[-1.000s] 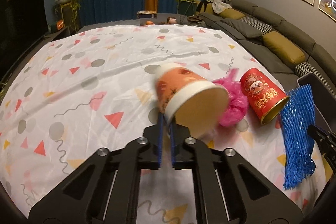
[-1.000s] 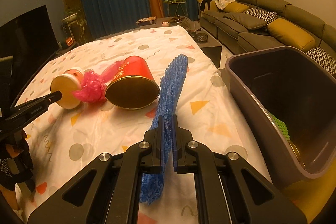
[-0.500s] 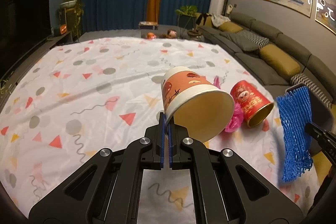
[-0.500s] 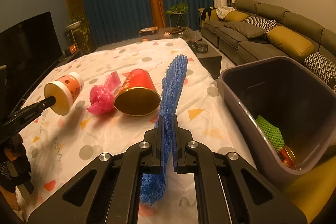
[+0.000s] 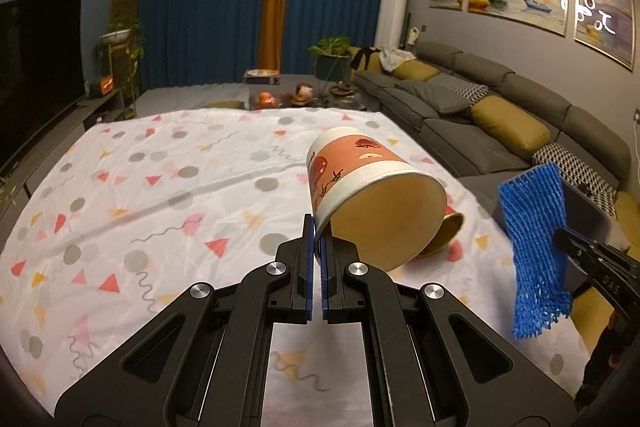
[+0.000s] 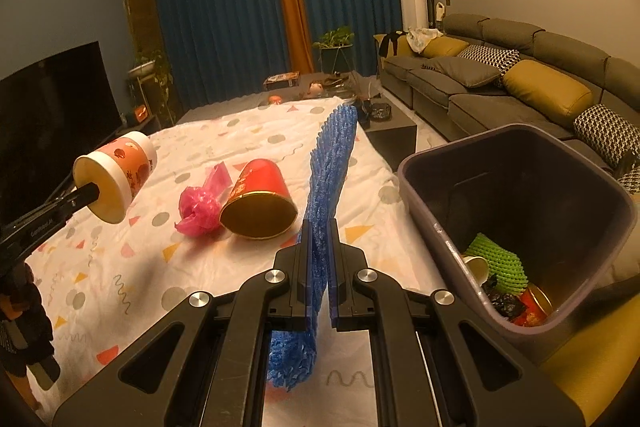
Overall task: Collect trash
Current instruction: 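Carry the paper cup with the left tool while the right tool carries the blue mesh over the bin, then open both tools to drop the paper cup and blue mesh into the bin, then move both tools back toward the pink bag and red cup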
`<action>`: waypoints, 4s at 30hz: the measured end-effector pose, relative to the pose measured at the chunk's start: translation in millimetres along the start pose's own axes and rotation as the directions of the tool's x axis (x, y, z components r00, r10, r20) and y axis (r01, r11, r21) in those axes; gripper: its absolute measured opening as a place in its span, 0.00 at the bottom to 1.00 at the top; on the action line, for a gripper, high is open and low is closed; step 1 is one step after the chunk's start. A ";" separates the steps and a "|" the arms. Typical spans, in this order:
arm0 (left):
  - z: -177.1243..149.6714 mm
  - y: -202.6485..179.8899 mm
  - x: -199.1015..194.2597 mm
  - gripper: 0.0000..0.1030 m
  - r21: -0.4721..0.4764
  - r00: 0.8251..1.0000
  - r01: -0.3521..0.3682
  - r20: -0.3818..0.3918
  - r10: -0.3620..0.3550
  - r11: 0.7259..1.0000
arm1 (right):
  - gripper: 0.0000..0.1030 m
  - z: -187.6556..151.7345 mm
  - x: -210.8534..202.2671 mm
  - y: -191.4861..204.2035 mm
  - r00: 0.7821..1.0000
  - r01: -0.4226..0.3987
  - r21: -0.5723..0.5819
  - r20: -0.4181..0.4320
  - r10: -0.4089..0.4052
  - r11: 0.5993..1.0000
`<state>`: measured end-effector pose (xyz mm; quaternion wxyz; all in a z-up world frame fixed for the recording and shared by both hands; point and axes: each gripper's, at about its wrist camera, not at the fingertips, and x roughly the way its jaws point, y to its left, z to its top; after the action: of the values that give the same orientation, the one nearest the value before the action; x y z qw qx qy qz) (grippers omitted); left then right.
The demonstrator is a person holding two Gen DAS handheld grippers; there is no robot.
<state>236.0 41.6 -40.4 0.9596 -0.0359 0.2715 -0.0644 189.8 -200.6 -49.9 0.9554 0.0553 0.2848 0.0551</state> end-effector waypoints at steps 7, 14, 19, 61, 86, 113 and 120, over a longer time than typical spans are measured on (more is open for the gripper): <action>4.6 -34.4 -1.6 0.02 0.036 0.998 0.061 0.006 -0.061 0.997 | 0.07 6.3 -12.6 -13.6 0.999 0.014 0.018 0.034 -0.014 1.000; 8.5 -77.4 1.6 0.02 0.082 0.992 0.128 0.005 -0.129 0.988 | 0.07 13.4 -25.4 -30.1 0.997 0.044 0.031 0.067 -0.046 0.999; 9.3 -101.2 3.7 0.02 0.107 0.987 0.162 0.003 -0.163 0.981 | 0.07 18.2 -33.3 -43.4 0.993 0.076 0.043 0.091 -0.080 0.996; -1.1 -278.0 95.8 0.02 0.192 0.937 0.344 -0.129 -0.324 0.919 | 0.07 26.6 -1.9 -140.0 0.939 0.332 0.039 0.086 -0.334 0.943; -10.1 -287.7 100.9 0.09 0.180 0.936 0.341 -0.151 -0.317 0.923 | 0.07 32.0 13.1 -155.5 0.945 0.316 0.065 0.065 -0.320 0.946; -7.8 -149.5 29.2 0.87 0.083 0.995 0.086 0.050 -0.090 0.993 | 0.63 21.4 -2.4 -94.3 0.977 0.170 0.073 0.118 -0.177 0.983; -16.8 -66.8 19.2 0.87 -0.033 0.998 -0.050 0.034 0.052 0.998 | 0.63 14.5 14.3 -37.4 0.993 0.091 -0.002 0.082 -0.091 0.996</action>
<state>236.4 -27.8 -57.7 0.9648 -0.0452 0.2566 -0.0349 212.4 -236.7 -50.7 0.9679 0.0416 0.2478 0.0100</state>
